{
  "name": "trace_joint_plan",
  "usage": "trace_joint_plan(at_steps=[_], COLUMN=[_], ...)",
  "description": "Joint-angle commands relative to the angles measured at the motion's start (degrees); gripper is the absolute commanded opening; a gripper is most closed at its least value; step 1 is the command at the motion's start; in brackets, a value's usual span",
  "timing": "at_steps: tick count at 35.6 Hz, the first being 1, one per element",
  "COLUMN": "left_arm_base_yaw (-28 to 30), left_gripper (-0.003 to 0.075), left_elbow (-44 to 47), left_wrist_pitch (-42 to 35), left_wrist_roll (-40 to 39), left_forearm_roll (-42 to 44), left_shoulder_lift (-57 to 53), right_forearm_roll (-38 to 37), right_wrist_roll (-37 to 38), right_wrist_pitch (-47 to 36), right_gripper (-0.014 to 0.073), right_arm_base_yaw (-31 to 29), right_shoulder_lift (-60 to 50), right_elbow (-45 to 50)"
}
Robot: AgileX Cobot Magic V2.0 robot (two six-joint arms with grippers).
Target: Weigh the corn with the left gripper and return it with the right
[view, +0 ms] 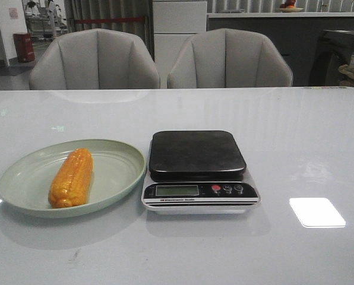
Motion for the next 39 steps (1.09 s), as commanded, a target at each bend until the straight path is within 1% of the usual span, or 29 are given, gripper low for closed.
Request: trace_joint_plan(at_steps=[1, 2, 4, 6, 7, 9, 10, 11, 13, 15, 35, 39], left_arm_base_yaw=[0.12, 0.12, 0.12, 0.12, 0.12, 0.12, 0.12, 0.12, 0.12, 0.12, 0.12, 0.67], left_gripper=[0.0124, 0.0124, 0.0124, 0.0124, 0.0124, 0.0124, 0.0124, 0.0124, 0.0124, 0.0124, 0.0124, 0.0124], left_elbow=[-1.57, -1.57, -1.57, -1.57, -1.57, -1.57, -1.57, -1.57, -1.57, -1.57, -1.57, -0.22], left_wrist_pitch=[-4.39, -4.39, -4.39, -4.39, -4.39, -4.39, -4.39, -4.39, -4.39, -4.39, -4.39, -4.38], left_wrist_roll=[-0.06, -0.06, -0.06, -0.06, -0.06, -0.06, -0.06, -0.06, -0.06, -0.06, -0.06, -0.06], left_forearm_roll=[0.33, 0.33, 0.33, 0.33, 0.33, 0.33, 0.33, 0.33, 0.33, 0.33, 0.33, 0.25], left_shoulder_lift=[0.66, 0.66, 0.66, 0.66, 0.66, 0.66, 0.66, 0.66, 0.66, 0.66, 0.66, 0.66], right_forearm_roll=[0.25, 0.25, 0.25, 0.25, 0.25, 0.25, 0.25, 0.44, 0.50, 0.50, 0.50, 0.50], right_wrist_roll=[-0.75, -0.75, -0.75, -0.75, -0.75, -0.75, -0.75, -0.67, -0.67, -0.67, -0.67, -0.67], right_wrist_pitch=[-4.02, -3.39, -2.50, -2.21, -2.21, -2.08, -2.00, -2.00, -2.18, -2.18, -2.18, -2.18], right_gripper=[0.0600, 0.0598, 0.0567, 0.0466, 0.0387, 0.0191, 0.0118, 0.0122, 0.0171, 0.0188, 0.0186, 0.0186], right_arm_base_yaw=[-0.41, -0.41, -0.41, -0.41, -0.41, -0.41, -0.41, -0.41, -0.41, -0.41, -0.41, -0.41], right_shoulder_lift=[0.24, 0.24, 0.24, 0.24, 0.24, 0.24, 0.24, 0.24, 0.24, 0.24, 0.24, 0.24], right_elbow=[-1.35, -1.35, -1.35, -1.35, -1.35, -1.35, -1.35, -1.35, -1.35, -1.35, -1.35, -1.35])
